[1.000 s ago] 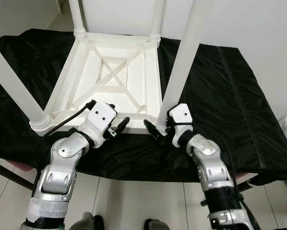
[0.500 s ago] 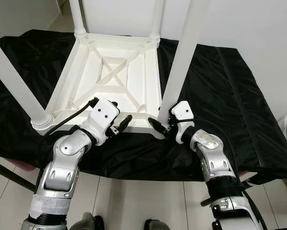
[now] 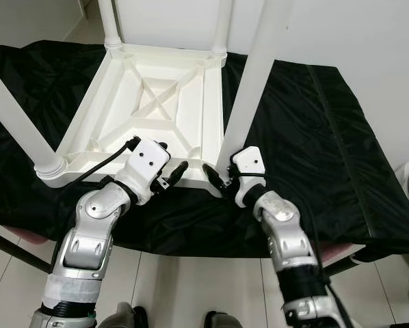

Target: Building children table

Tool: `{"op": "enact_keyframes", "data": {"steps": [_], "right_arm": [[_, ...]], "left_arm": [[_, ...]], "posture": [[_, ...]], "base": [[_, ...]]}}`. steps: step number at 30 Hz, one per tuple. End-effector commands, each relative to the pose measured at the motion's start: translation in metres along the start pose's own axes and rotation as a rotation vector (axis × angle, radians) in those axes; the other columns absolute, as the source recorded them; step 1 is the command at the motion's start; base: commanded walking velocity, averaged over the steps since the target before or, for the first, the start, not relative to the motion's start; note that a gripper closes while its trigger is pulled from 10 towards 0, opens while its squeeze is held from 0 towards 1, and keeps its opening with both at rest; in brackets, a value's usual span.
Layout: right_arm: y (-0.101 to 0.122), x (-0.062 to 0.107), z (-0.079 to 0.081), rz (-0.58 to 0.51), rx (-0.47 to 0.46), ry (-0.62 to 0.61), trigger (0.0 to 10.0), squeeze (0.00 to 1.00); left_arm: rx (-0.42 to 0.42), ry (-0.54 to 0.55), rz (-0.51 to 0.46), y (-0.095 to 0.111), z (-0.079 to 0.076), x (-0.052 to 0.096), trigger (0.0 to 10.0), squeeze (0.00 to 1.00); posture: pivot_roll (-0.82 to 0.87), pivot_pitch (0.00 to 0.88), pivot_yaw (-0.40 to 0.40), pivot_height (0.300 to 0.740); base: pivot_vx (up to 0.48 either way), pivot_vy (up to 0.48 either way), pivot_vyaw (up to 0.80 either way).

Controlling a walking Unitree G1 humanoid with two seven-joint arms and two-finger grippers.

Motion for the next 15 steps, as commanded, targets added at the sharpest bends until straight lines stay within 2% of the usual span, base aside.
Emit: {"op": "enact_keyframes", "data": {"steps": [1, 5, 6, 11, 15], "right_arm": [[0.008, 0.000, 0.003, -0.072, -0.039, -0.087, 10.0, 0.00], [0.008, 0.002, 0.007, -0.100, -0.069, -0.167, 10.0, 0.00], [0.008, 0.005, 0.012, -0.136, -0.071, -0.278, 10.0, 0.00], [0.009, 0.009, 0.013, -0.187, -0.100, -0.433, 10.0, 0.00], [0.010, 0.010, 0.014, -0.195, -0.109, -0.458, 10.0, 0.00]], "left_arm": [[0.014, 0.185, 0.069, -0.009, 0.006, 0.002, 10.0, 0.00], [0.025, 0.191, 0.075, -0.011, 0.007, 0.004, 10.0, 0.00], [0.028, 0.192, 0.087, -0.015, 0.007, 0.007, 10.0, 0.00], [0.029, 0.197, 0.100, -0.020, 0.009, 0.012, 10.0, 0.00], [0.028, 0.198, 0.104, -0.021, 0.009, 0.013, 10.0, 0.00]], "posture": [[-0.08, 0.123, -0.022, 0.740], [-0.09, 0.125, -0.024, 0.740], [-0.09, 0.125, -0.023, 0.740], [-0.09, 0.128, -0.023, 0.740], [-0.09, 0.131, -0.024, 0.740]], "base": [[0.000, 0.000, 0.00], [0.000, 0.000, 0.00], [0.000, 0.000, 0.00], [0.000, 0.000, 0.00], [0.000, 0.000, 0.00]]}}
Point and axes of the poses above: a point about 5 cm out from each wrist's last joint towards the gripper, its own x axis pointing back from the gripper into the wrist, its own y axis along the axis of the wrist's last joint, z = x × y, the point moved 1 cm from there along -x, pointing out of the wrist towards the gripper, and after that the axes turned 15 degrees about -x, right-handed, at the moved point
